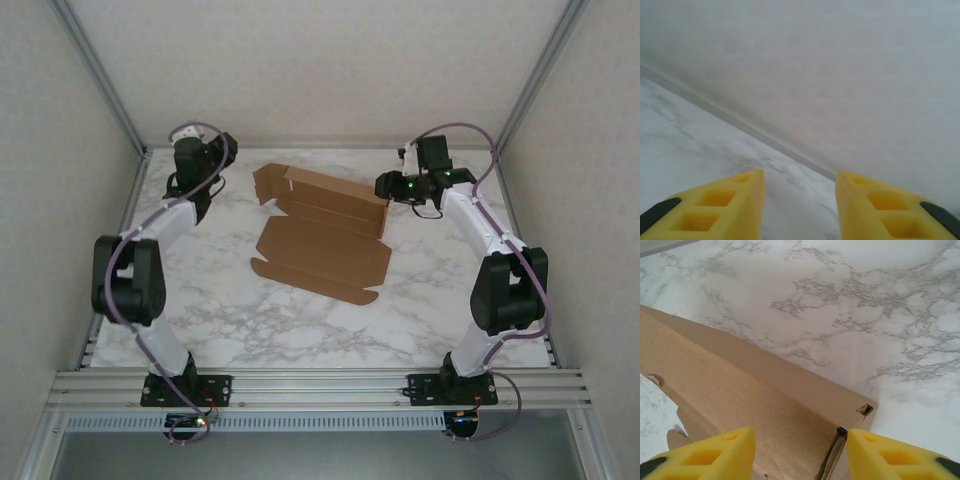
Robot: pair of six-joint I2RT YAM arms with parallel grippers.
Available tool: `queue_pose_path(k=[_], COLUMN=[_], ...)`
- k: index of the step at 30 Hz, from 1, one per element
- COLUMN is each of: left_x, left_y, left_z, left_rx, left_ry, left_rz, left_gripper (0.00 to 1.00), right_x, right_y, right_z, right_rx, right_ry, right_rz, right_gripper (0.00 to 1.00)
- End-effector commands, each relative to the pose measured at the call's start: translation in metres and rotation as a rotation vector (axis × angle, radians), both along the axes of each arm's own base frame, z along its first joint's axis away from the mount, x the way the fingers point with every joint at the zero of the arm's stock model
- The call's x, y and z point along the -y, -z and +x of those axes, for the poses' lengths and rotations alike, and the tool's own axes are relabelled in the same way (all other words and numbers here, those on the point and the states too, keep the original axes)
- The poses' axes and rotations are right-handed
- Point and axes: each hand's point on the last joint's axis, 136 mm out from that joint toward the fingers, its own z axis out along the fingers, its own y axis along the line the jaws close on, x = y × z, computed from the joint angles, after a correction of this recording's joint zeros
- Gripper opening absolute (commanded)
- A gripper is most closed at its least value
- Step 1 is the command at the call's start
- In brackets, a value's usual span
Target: Fold the paper box
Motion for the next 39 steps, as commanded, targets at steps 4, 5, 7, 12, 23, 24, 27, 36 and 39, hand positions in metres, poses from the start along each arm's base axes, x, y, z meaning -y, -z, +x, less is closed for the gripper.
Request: queue_pose_path(k=[4, 5, 7, 12, 23, 24, 27, 36, 39], left_x=[0.024, 0.033, 0.049, 0.078, 0.111, 0.112, 0.113, 0.101, 0.099], left_y=[0.084, 0.092, 0.097, 0.095, 0.079, 0.081, 0.075, 0.084, 0.086], left_z=[0.051, 0.054, 0.055, 0.037, -0.017, -0.022, -0.036, -0.05, -0.053], left_rx=[-0.185, -0.191, -0.181, -0.136, -0.096, -0.105, -0.082, -0.105, -0.102], left_ry=[0.178, 0.226, 0.306, 0.443, 0.523, 0.516, 0.478, 0.395, 0.385], left_rz=[0.006, 0.019, 0.077, 0.181, 0.164, 0.163, 0.161, 0.148, 0.143], left_gripper=[0.41, 0.41, 0.41, 0.41, 0.43, 0.43, 0.43, 0.44, 0.44], right_x=[-0.011, -0.011, -0.011, -0.01, -0.013, -0.013, -0.011, -0.013, -0.041], right_y=[-0.011, -0.011, -0.011, -0.013, -0.007, -0.005, -0.007, -0.067, -0.077], right_z=[-0.006, -0.006, -0.006, -0.006, 0.0, 0.0, 0.002, 0.003, -0.003], right_rx=[0.016, 0.016, 0.011, 0.014, -0.004, -0.007, 0.003, 0.197, 0.207], right_ry=[-0.042, -0.042, -0.044, -0.045, -0.045, -0.044, -0.033, 0.031, -0.05], right_rz=[0.043, 0.043, 0.039, 0.033, 0.045, 0.043, 0.026, -0.055, -0.06], right_gripper=[0.51, 0.51, 0.51, 0.51, 0.51, 0.51, 0.51, 0.56, 0.51])
